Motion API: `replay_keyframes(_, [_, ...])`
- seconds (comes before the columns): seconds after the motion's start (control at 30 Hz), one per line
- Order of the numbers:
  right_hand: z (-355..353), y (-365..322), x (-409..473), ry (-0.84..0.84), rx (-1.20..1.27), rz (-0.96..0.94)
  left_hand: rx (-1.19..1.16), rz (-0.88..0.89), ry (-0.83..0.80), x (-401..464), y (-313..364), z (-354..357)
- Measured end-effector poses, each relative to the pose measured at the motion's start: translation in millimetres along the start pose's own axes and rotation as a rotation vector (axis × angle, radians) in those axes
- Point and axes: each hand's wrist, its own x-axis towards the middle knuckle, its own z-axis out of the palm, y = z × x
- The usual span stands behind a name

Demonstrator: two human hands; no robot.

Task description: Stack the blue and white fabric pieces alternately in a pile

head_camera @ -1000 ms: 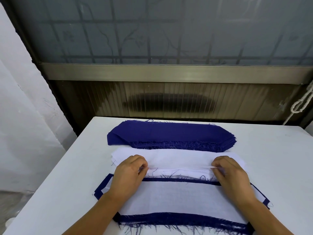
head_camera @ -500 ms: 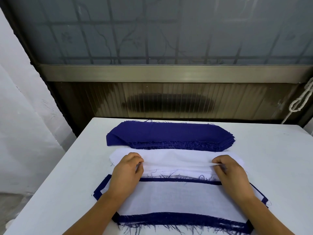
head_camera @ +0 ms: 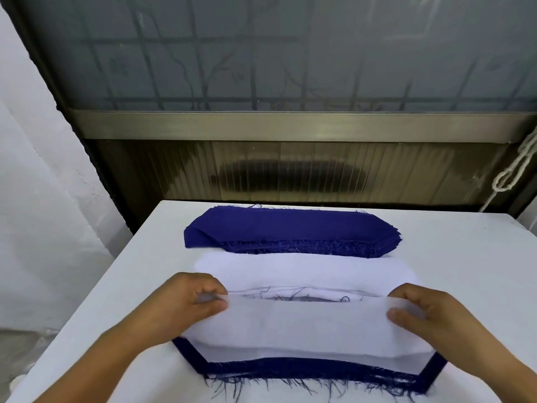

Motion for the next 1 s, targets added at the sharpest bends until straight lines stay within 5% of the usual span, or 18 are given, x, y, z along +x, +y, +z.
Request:
replay_keyframes(0.13, [5.5,-3.3,6.1,-0.024,-0.028,0.023,0.034,-0.052,-0.033,5.1,-2.7,4.1])
replay_keyframes(0.27, [15.9,-6.4,7.4,0.344,-0.109,-0.116,0.176,0.127,0.314,7.8,2.0,8.6])
replay_keyframes(0.37, [21.8,7.2,3.4,0.57,-0.291,-0.403,0.345,0.387,0.484,-2.5,0.3,11.4])
replay_keyframes(0.5, [38.3,51.9,-5.0,0.545,-0.507,-0.701,0.536,0.611,0.384,-21.5,-33.0,33.1])
replay_keyframes(0.67, [56.7,75.0,-8.6,0.472,-0.473,-0.698,0.534,0.576,0.253,-30.5,-59.8,57.8])
replay_keyframes(1.0, [57.2,68.1,-13.1,0.522,-0.422,-0.675,0.547,0.592,0.24,-29.2,-60.3,60.2])
